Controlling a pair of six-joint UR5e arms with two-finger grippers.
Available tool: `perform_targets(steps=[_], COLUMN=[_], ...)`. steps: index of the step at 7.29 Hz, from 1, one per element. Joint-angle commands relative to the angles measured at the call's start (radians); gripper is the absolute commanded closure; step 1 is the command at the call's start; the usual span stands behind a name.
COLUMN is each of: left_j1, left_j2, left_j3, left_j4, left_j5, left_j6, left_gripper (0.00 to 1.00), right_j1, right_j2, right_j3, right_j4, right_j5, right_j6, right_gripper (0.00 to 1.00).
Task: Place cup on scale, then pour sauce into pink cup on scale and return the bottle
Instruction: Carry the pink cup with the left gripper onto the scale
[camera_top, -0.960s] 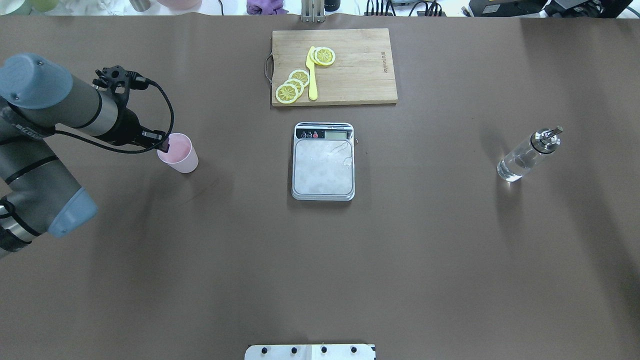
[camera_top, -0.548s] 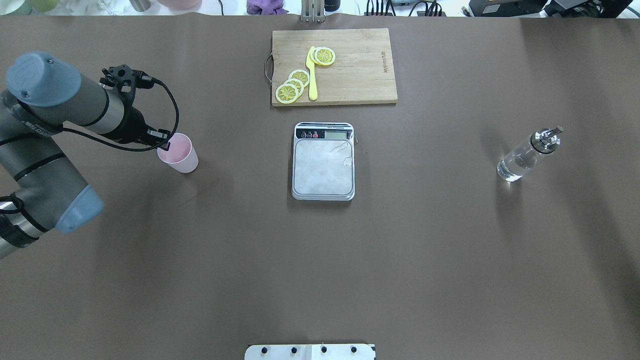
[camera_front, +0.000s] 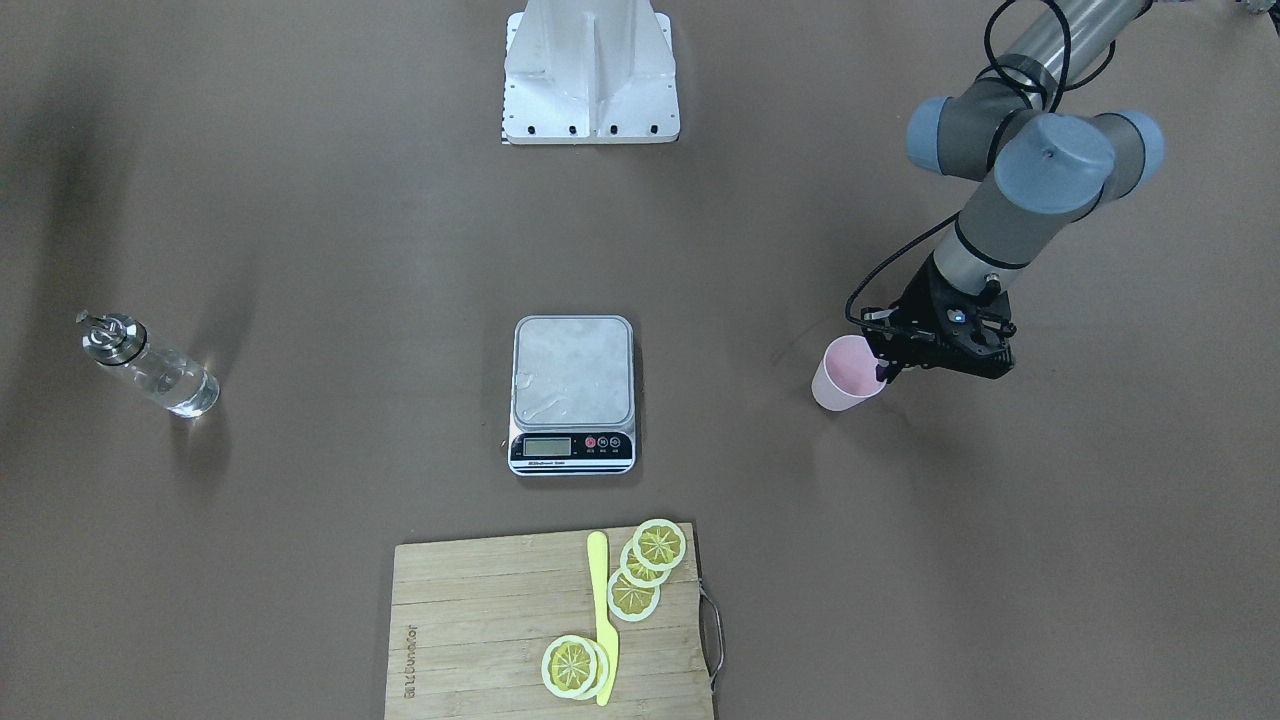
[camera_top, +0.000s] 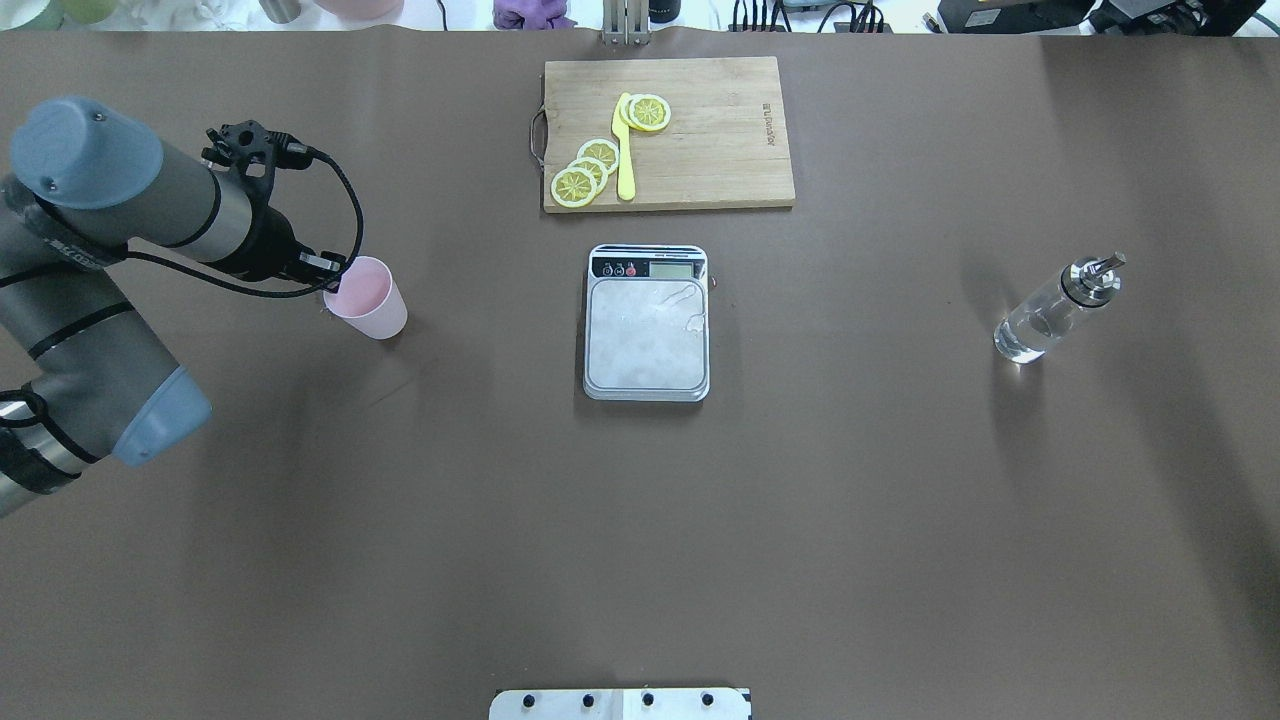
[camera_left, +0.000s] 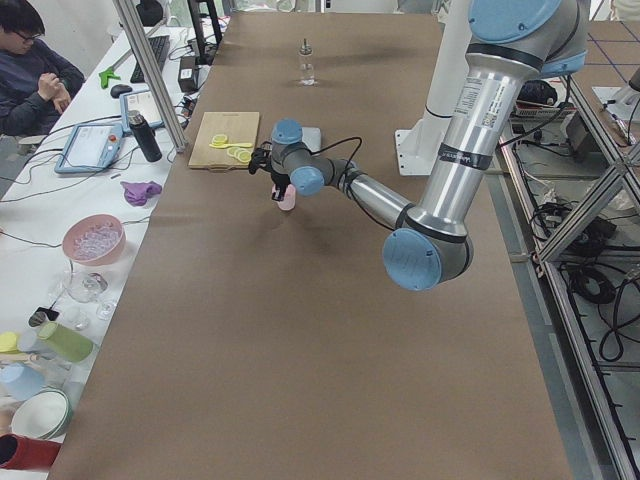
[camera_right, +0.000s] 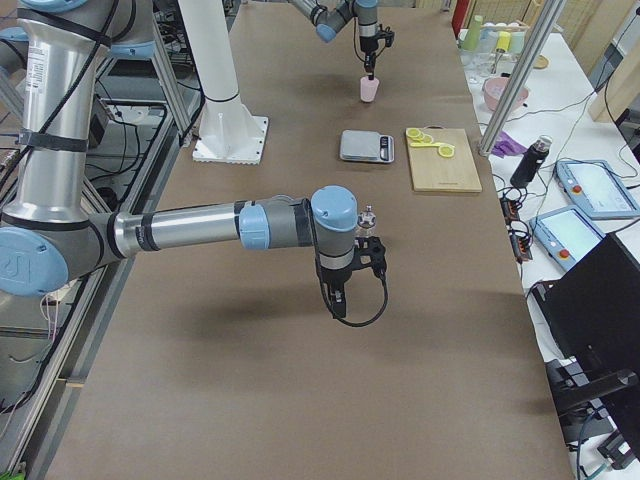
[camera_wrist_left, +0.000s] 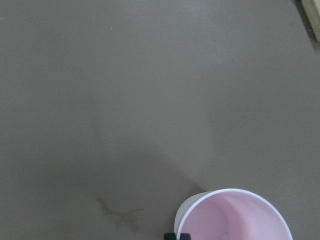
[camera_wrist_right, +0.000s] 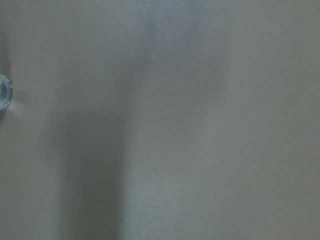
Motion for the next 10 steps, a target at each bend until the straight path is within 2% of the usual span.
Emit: perform_targets(steps=[1,4,6,8,10], left_j1=[0.001,0.034,0.100,0.152,0.217], left_j2=[-0.062,-0.193,-0.248,-0.361,-0.423], left_j3=[-0.003,-0.008,-0.011,-0.010,0.012], left_j4=[0.019,0.128,0.155,0.312,0.334], left_j5=[0.003,0.052,0.127,0.168,0.216], left_j6=[-0.065,-0.213,-0.312,-0.314,-0.317], left_gripper=[1.00,1.00,1.00,1.00,1.00], right_j1=[0.000,0.000,0.000,0.000,0.000], right_j2=[0.000,0.000,0.000,-0.002,-0.002], right_j3=[0.000,-0.001,-0.001,-0.001,-0.001], right_j4=[0.000,0.002,0.000,0.000,0.000], right_j5=[0.001,-0.001,-0.001,-0.001,-0.001], right_j6=[0.000,-0.002,-0.002,0.000,0.000], right_gripper=[0.00,0.00,0.00,0.00,0.00])
